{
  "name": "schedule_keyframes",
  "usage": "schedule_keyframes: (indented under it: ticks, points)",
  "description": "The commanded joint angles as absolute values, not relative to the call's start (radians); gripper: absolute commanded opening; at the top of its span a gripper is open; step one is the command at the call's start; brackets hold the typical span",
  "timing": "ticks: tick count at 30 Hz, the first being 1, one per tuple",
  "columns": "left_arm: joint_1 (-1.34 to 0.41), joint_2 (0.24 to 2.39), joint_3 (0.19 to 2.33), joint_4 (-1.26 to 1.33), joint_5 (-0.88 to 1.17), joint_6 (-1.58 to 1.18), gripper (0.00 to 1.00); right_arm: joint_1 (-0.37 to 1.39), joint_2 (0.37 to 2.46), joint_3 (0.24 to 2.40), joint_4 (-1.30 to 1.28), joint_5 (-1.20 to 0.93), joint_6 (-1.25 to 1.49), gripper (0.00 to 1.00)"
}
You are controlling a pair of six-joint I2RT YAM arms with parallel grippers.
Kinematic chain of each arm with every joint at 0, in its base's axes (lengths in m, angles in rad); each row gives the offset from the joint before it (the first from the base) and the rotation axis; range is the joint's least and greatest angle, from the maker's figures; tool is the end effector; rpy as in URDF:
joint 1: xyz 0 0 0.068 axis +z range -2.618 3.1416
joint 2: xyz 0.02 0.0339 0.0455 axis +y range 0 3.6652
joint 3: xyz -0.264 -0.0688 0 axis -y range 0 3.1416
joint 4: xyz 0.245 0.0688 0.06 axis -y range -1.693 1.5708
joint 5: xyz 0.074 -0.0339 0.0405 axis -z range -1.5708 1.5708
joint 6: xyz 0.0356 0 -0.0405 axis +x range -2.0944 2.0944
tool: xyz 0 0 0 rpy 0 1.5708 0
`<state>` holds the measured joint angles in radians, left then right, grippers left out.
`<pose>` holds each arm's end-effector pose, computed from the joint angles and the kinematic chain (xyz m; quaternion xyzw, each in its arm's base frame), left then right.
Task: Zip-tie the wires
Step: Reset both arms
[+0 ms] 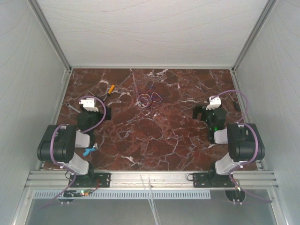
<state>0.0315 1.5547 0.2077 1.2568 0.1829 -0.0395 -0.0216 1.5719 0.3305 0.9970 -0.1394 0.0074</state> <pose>0.2373 0.0010 0.1421 0.0355 0.7369 -0.0701 0.6714 0.2624 -0.0007 0.1386 -0.0315 0.7867 0.0505 0.6145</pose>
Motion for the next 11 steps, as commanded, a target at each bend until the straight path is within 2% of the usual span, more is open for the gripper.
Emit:
schedule_keyframes:
  ticks: [1,11]
  points:
    - [0.029,1.552,0.236,1.307,0.178,-0.028,1.00,-0.018,1.572,0.338,1.026,-0.147,0.014,0.98]
    - [0.030,1.553,0.237,1.307,0.178,-0.027,1.00,-0.018,1.572,0.339,1.023,-0.144,0.014,0.98]
